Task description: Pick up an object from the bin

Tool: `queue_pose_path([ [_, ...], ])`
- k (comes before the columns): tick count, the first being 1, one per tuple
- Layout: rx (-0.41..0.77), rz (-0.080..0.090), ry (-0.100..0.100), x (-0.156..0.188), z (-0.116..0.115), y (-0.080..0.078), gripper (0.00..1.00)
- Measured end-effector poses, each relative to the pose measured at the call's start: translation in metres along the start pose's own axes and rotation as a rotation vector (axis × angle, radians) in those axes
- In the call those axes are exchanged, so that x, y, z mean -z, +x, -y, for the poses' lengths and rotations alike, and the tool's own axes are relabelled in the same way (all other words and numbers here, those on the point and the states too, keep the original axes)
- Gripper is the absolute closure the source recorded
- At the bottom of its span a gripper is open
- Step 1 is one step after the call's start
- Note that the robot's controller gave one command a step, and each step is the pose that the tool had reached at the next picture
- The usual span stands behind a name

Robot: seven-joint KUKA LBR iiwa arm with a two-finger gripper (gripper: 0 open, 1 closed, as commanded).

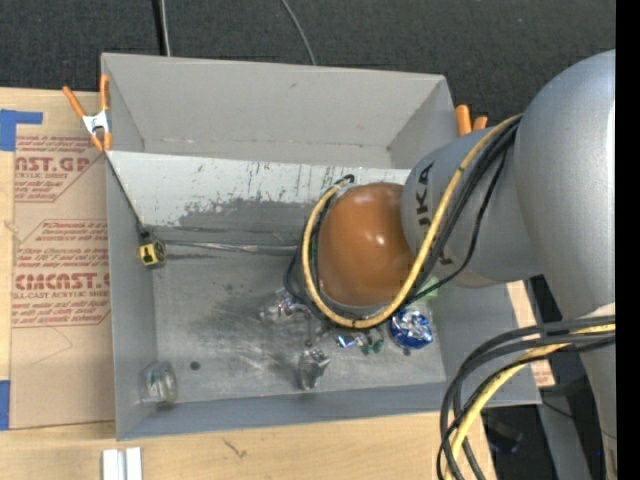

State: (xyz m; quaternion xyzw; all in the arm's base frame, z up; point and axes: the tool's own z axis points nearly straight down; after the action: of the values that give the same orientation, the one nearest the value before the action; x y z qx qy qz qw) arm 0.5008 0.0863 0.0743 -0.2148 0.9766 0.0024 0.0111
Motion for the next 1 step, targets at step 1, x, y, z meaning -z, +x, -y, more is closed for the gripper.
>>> queue_pose_path([
  [1, -0.021, -0.012, 0.0, 0.0019, -0.0034, -0.0834, 0.0],
])
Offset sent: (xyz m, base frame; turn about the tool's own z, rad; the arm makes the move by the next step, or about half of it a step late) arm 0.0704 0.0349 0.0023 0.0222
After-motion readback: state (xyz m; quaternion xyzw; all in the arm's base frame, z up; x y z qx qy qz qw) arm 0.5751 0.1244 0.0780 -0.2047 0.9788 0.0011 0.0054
